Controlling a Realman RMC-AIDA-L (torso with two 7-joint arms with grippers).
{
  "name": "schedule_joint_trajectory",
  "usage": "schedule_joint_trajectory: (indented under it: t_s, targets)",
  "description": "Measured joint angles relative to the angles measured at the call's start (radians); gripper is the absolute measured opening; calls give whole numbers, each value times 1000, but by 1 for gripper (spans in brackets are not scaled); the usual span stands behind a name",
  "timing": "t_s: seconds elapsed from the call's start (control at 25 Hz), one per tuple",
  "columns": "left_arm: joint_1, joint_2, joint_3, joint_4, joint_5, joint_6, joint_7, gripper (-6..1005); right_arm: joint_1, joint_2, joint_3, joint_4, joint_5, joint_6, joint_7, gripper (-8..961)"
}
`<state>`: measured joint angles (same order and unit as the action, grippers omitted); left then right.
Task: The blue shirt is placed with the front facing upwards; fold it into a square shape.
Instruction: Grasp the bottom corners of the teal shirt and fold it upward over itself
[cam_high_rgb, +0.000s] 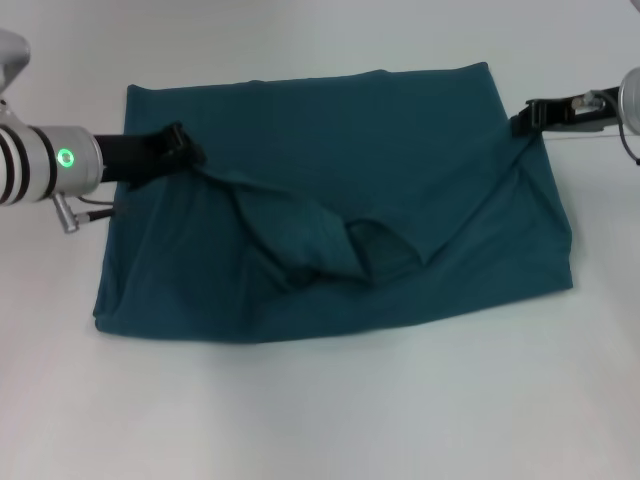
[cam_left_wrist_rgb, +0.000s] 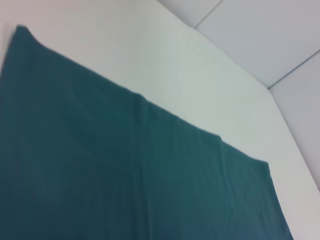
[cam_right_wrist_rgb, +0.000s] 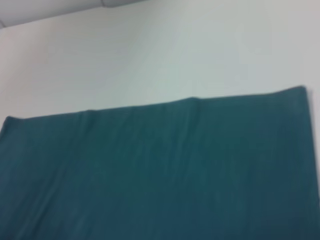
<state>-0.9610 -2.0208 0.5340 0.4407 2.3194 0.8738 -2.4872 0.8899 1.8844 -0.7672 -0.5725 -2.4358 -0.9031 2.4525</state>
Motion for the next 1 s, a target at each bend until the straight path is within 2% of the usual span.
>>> schedule_joint_trajectory:
  t_s: [0.4,0.56,0.68,0.8,0.92,1.0]
  targets:
    - [-20,9,1,-1,-16,-49,-15,21,18,-16,-5,6,-6,27,-2,43]
    - [-19,-4,8,-4,-11,-75,-14,21,28,-12,-17,41,-21,58,-10,48]
    - [-9,-16,24,-5,-7,-107,-19,21,39,-3,-45,74,-68,107,-7,63]
    - [1,-28,33,-5,-2,-133,-24,22,51,16,-60,89,-130,147,-2,78]
    - [9,-35,33,-5,-2,-139,-21,31,60,35,-61,89,-174,168,-1,93]
    - [13,-37,33,-5,-5,-139,-18,39,63,40,-61,84,-185,176,0,104]
